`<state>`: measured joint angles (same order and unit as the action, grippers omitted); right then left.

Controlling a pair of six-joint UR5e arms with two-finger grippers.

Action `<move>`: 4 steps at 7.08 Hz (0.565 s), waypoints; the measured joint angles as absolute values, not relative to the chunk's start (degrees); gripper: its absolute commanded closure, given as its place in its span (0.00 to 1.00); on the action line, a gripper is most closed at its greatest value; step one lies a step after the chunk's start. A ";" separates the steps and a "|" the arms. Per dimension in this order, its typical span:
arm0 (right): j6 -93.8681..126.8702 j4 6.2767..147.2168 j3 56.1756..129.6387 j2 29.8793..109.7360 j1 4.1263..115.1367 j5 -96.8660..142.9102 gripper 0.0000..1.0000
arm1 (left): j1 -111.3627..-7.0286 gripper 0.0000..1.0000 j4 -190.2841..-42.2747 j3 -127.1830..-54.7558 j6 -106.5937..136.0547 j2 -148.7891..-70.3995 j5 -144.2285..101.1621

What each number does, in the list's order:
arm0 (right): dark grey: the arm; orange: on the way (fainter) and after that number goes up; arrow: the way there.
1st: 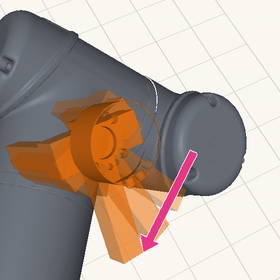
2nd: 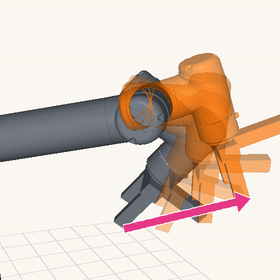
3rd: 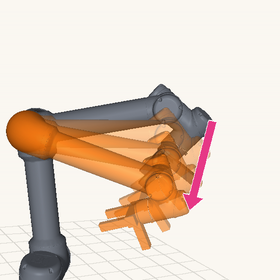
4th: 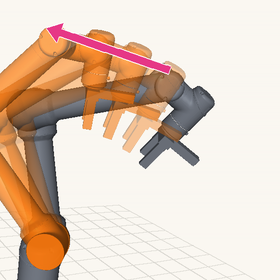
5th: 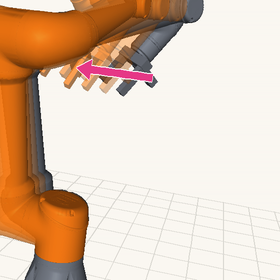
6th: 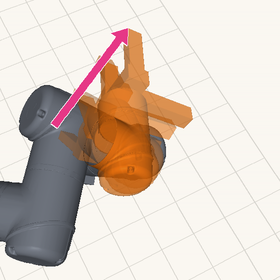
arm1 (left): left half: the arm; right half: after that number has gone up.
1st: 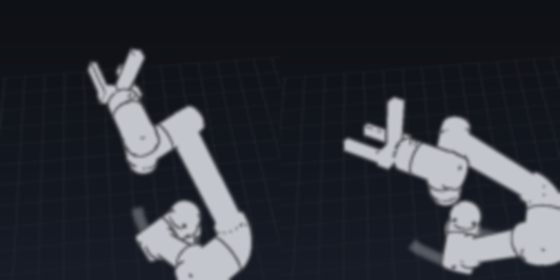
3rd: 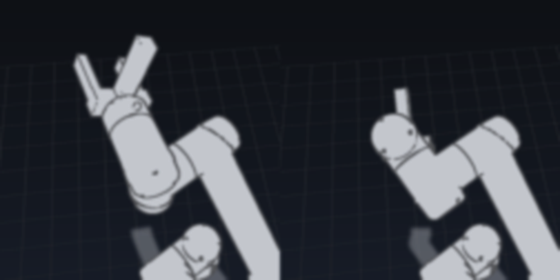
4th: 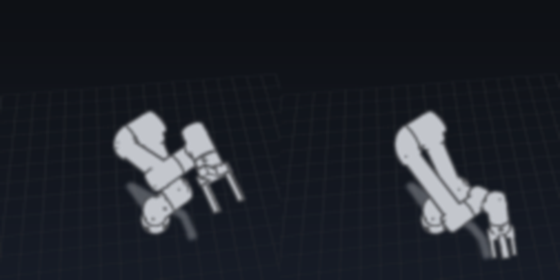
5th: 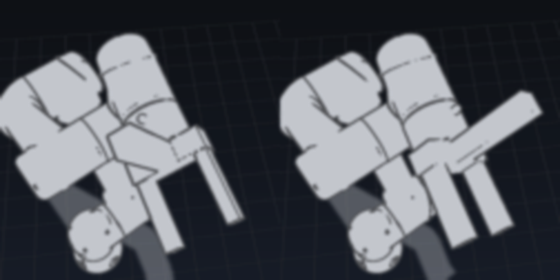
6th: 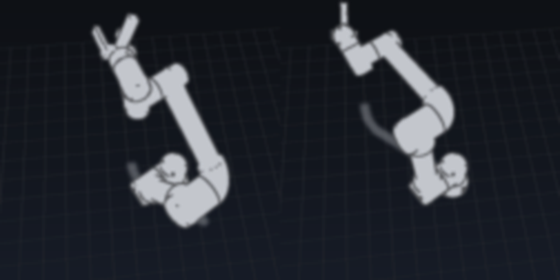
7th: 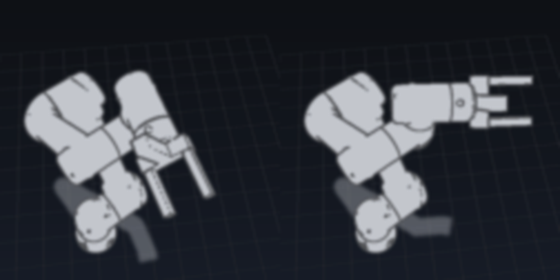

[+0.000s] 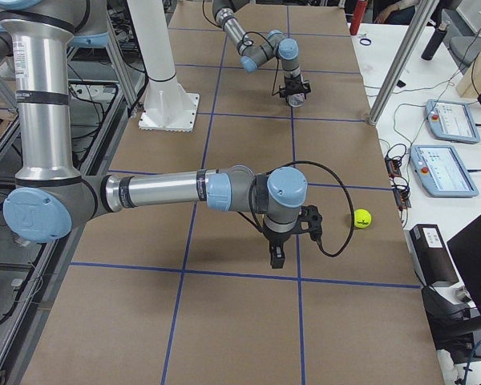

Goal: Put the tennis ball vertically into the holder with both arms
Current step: 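Lower the left gripper and close it on the can's open end, then lift the can with the left gripper and tilt it upright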

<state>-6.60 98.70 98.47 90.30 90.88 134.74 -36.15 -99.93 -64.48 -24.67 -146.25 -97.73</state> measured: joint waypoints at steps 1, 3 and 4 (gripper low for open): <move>-6.59 98.70 98.50 90.27 90.88 134.74 0.00 | -36.13 0.20 -99.93 -64.36 -24.69 -146.25 -97.74; -6.59 98.70 98.52 90.27 90.88 134.74 0.00 | -36.14 0.53 -99.86 -64.17 -24.68 -146.28 -97.73; -6.59 98.70 98.52 90.26 90.88 134.74 0.00 | -36.18 0.58 -99.79 -64.33 -24.60 -146.28 -97.74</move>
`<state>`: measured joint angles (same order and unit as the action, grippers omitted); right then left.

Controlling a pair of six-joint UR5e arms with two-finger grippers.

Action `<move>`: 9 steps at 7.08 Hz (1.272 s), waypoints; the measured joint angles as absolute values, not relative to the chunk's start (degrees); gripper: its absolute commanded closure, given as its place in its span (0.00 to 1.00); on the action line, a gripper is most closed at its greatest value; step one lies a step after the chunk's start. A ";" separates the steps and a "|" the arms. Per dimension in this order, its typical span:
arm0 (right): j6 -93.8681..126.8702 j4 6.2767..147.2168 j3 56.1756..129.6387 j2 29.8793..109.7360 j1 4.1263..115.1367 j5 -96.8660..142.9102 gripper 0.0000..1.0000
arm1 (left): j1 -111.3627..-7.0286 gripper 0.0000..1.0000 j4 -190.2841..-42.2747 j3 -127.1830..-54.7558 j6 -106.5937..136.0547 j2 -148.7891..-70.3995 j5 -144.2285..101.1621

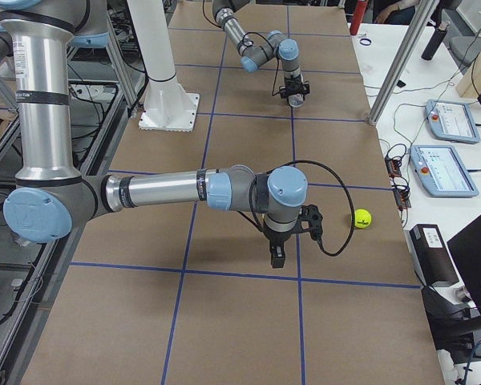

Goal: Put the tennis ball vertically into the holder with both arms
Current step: 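Lift the can with the left gripper and tilt it upright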

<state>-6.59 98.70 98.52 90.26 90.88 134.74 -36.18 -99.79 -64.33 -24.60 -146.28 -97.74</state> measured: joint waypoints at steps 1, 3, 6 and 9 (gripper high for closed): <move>-6.59 98.70 98.48 90.26 90.88 134.74 0.00 | -36.60 0.64 -99.81 -65.58 -24.20 -146.41 -97.74; -6.59 98.70 98.51 90.26 90.88 134.74 0.00 | -37.87 0.64 -99.89 -73.14 -19.31 -146.20 -97.75; -6.54 98.70 98.84 90.21 90.88 134.74 0.00 | -38.85 0.62 -110.19 -89.75 3.50 -139.41 -97.72; -6.54 98.70 98.90 89.89 90.88 134.74 0.00 | -38.94 0.62 -145.64 -93.67 23.45 -128.54 -93.03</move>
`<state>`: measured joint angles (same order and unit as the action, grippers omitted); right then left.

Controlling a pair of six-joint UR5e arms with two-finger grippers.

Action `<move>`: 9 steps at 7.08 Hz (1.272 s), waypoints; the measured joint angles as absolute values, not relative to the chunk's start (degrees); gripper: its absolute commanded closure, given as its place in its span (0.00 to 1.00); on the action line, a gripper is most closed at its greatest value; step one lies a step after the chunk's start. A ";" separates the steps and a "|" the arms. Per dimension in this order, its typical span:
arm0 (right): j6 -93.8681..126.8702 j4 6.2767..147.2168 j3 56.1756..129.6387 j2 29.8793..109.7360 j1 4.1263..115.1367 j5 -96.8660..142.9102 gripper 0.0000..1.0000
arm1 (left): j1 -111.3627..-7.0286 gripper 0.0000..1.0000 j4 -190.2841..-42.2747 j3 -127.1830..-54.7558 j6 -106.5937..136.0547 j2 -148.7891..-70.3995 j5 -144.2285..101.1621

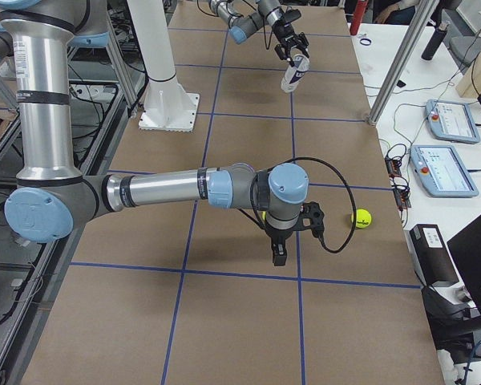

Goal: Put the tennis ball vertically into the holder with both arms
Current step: 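Lift the can with the left gripper and tilt it upright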

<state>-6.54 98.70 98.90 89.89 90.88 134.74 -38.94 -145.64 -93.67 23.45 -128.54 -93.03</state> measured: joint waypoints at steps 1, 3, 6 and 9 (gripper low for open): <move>-6.53 98.70 99.01 89.85 90.88 134.76 0.00 | -38.86 0.63 -152.38 -93.68 25.12 -126.66 -92.26; -6.51 98.70 99.18 89.86 90.88 134.81 0.00 | -38.41 0.64 -166.14 -90.86 25.96 -122.08 -91.08; -6.52 98.64 99.32 89.83 90.88 134.82 0.00 | -33.31 0.64 -187.32 -79.14 26.41 -121.72 -82.00; -6.59 98.61 99.40 89.82 90.88 134.82 0.00 | -30.91 0.63 -189.43 -75.62 26.35 -122.25 -80.23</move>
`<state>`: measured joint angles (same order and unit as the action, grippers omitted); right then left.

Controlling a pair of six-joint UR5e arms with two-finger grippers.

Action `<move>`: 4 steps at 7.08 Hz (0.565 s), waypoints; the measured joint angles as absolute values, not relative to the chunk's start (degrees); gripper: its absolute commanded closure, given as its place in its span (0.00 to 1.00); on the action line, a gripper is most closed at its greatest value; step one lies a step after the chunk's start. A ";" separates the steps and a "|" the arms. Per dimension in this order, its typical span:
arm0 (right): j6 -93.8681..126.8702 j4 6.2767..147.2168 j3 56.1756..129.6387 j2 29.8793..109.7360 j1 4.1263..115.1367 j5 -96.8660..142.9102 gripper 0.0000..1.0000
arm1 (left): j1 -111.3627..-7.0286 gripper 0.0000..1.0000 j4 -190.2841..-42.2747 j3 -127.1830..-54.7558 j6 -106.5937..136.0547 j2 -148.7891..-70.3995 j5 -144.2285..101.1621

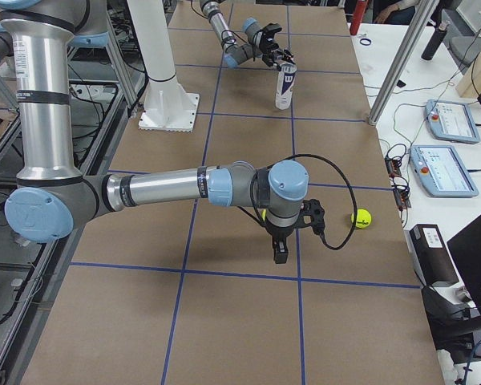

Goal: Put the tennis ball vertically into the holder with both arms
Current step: 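Lift the can with the left gripper and tilt it upright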

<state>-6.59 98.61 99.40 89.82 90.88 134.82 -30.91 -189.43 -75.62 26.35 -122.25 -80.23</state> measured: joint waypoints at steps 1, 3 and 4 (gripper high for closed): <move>-6.59 98.61 99.40 89.82 90.88 134.82 0.00 | -30.50 0.57 -189.47 -74.79 26.31 -122.37 -80.16; -6.59 98.67 99.33 89.82 90.88 134.81 0.00 | -30.20 0.28 -189.47 -74.24 26.37 -122.99 -80.06; -6.59 98.69 99.33 89.82 90.90 134.79 0.00 | -30.18 0.02 -189.44 -74.32 26.49 -123.63 -80.02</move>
<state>-6.59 98.69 99.33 89.82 90.90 134.79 -30.18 -189.44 -74.32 26.49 -123.63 -80.02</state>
